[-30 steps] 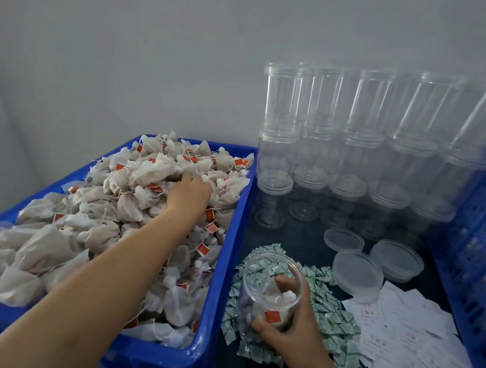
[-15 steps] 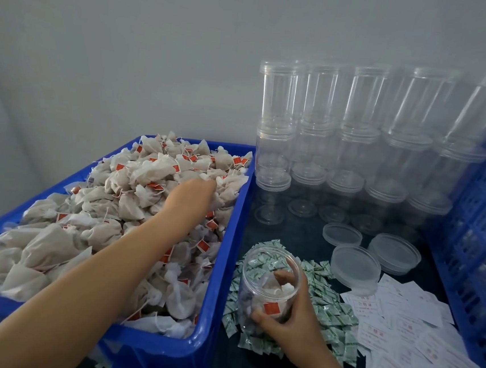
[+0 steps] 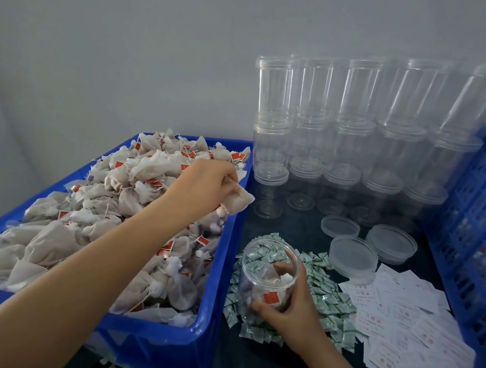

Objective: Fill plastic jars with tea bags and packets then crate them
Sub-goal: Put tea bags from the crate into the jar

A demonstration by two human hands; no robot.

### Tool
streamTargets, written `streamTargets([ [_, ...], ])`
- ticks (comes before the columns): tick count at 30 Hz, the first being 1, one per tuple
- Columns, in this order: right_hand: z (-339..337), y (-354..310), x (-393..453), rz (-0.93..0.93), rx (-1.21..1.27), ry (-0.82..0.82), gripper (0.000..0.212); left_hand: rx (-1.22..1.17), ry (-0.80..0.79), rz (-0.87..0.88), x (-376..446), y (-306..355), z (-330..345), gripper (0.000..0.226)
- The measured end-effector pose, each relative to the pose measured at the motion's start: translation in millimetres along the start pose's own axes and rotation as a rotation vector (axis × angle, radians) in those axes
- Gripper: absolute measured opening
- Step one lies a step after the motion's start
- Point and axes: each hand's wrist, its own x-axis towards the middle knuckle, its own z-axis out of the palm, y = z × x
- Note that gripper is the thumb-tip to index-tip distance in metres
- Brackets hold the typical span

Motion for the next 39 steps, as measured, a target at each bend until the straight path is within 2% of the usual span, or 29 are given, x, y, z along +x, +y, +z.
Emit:
streamTargets([
  [9, -1, 0, 0, 0.013, 0.005, -0.012, 0.097, 0.023, -0.022, 0.095, -7, 17, -4, 0.018],
  [21, 0, 0, 1, 0.002, 0.009, 0.002, 0.097, -0.067, -0.183, 0.234, -43, 37, 37, 0.013],
  [32, 0, -1, 3, 0.003, 0.062, -0.022, 0.099, 0.151, -0.418, 0.275, -44, 55, 57, 0.015],
  [35, 0, 1, 3, 0.008, 0.057, -0.023, 0.102, 0.225, -0.444, 0.298, -43, 56, 60, 0.009],
  [39, 0, 1, 2, -0.006, 0.042, -0.016, 0.101, 0.391, -0.477, 0.340, -41, 60, 64, 0.013],
])
